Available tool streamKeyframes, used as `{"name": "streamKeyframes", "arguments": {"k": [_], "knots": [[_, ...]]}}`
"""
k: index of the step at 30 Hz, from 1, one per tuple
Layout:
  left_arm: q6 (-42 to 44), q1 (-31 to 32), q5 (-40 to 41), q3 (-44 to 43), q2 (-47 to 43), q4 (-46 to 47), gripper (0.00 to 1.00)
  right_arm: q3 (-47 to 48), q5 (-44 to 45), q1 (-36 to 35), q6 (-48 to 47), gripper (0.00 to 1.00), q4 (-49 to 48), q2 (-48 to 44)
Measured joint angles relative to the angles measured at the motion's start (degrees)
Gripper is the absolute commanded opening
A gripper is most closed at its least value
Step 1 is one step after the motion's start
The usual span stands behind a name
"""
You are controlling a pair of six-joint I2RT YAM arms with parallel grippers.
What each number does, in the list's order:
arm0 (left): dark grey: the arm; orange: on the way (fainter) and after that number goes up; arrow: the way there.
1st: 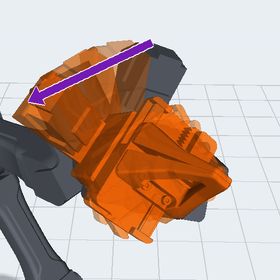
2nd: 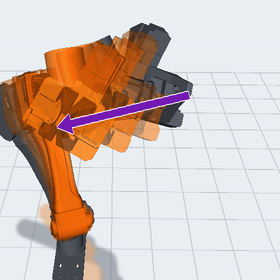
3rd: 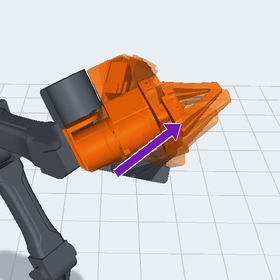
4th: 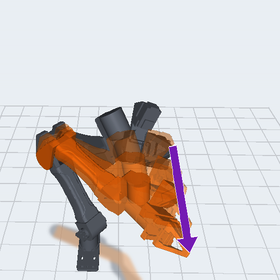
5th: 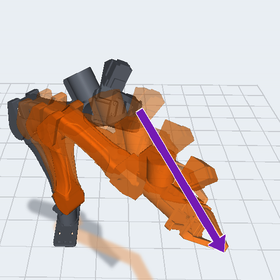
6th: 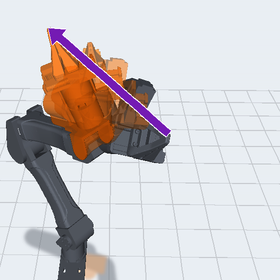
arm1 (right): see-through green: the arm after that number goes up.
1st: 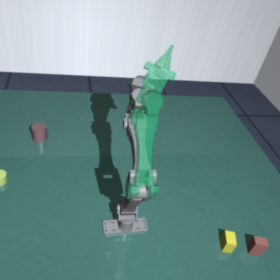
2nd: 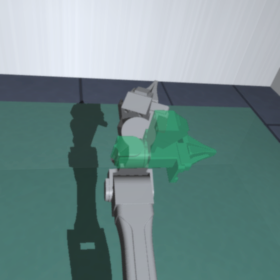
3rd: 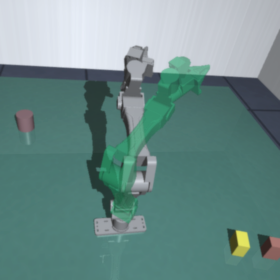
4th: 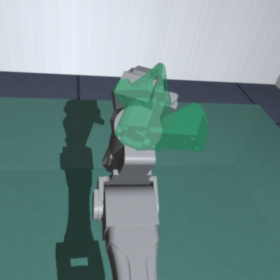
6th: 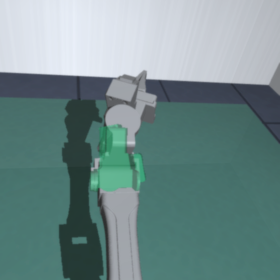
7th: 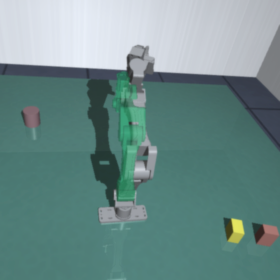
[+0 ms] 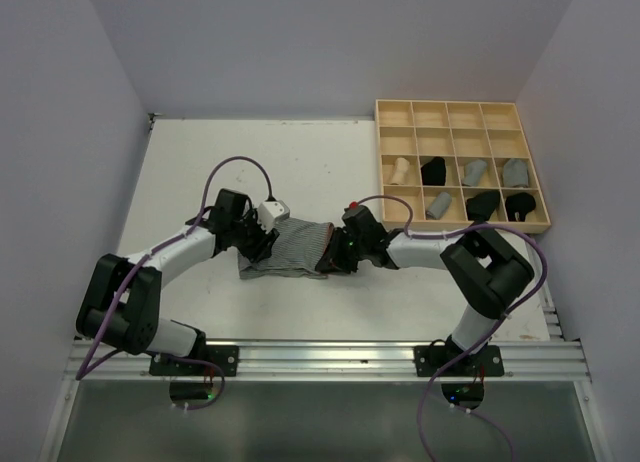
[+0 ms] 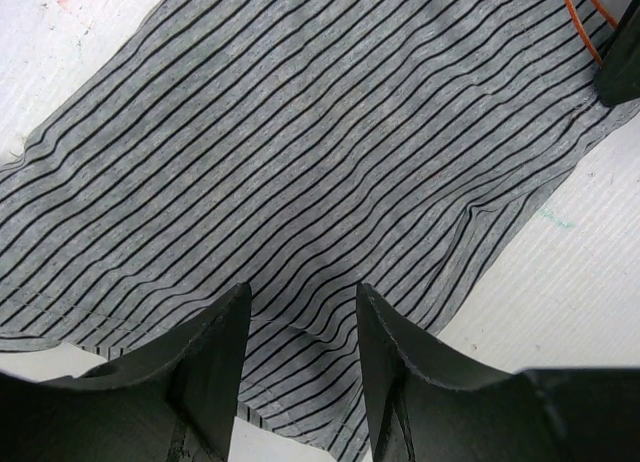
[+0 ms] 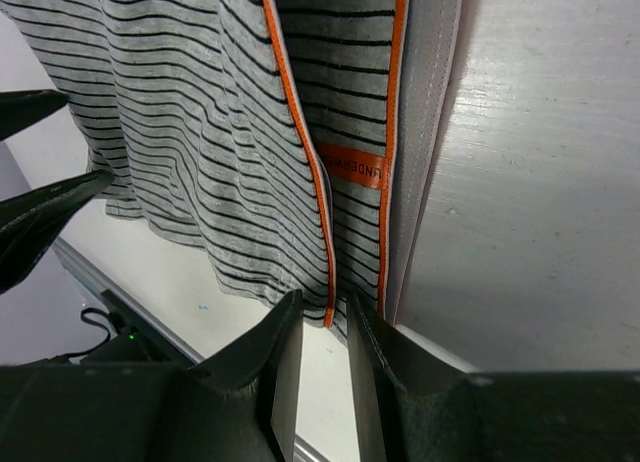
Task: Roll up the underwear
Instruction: Fold the underwear
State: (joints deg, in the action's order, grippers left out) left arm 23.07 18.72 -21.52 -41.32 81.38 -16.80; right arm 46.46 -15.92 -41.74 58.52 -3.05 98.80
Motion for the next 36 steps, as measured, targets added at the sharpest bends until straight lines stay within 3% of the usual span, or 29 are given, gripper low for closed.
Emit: {"name": "streamKeyframes", "arguments": {"k": [16, 19, 26, 36], "knots": [[0.0, -0.4, -0.3, 0.0, 0.4, 0.0, 0.5, -4.1, -1.9, 0.0, 4.8, 0.28, -9.5, 0.0], [0.0, -0.5, -0.4, 0.0, 0.4, 0.0, 0.5, -5.0, -2.4, 0.0, 6.0, 0.24, -11.7, 0.0], [0.0, -0.7, -0.4, 0.2, 0.8, 0.1, 0.5, -6.6, -3.1, 0.0, 7.6, 0.0, -13.8, 0.0], [0.0, -0.7, -0.3, 0.7, 1.3, 0.0, 0.5, -6.1, -2.5, 0.0, 5.6, 0.0, -7.0, -5.3]]}}
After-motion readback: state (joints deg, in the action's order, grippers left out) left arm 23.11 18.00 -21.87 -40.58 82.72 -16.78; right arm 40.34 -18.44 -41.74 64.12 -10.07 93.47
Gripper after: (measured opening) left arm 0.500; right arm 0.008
